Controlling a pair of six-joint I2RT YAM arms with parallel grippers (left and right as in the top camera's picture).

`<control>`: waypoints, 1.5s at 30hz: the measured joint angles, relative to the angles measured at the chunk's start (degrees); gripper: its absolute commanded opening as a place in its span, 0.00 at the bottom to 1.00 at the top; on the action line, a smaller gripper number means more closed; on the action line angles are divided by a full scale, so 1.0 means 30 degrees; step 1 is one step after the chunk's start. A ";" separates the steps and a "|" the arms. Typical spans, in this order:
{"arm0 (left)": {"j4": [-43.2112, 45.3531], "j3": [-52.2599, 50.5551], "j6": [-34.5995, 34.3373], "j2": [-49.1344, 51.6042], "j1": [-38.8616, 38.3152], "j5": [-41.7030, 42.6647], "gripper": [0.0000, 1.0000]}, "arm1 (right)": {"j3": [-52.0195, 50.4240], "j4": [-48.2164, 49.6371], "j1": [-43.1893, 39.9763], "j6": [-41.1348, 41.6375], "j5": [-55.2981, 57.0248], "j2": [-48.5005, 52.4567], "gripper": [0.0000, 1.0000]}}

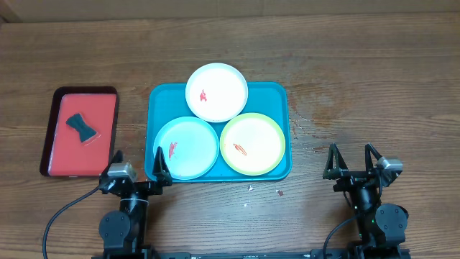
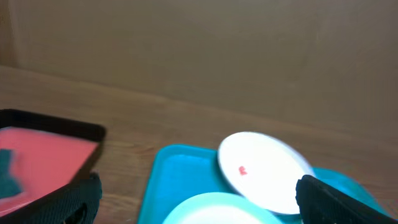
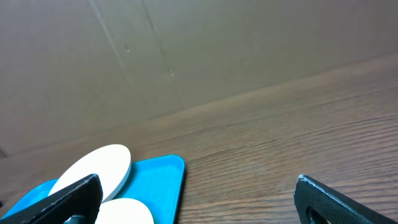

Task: Clean dirty plates on tray and stack at the side

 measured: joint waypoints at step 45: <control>-1.7682 2.7030 -0.6025 2.7919 0.6499 -0.7905 1.00 | 0.0000 0.0000 0.0000 0.0000 0.0007 -0.0036 1.00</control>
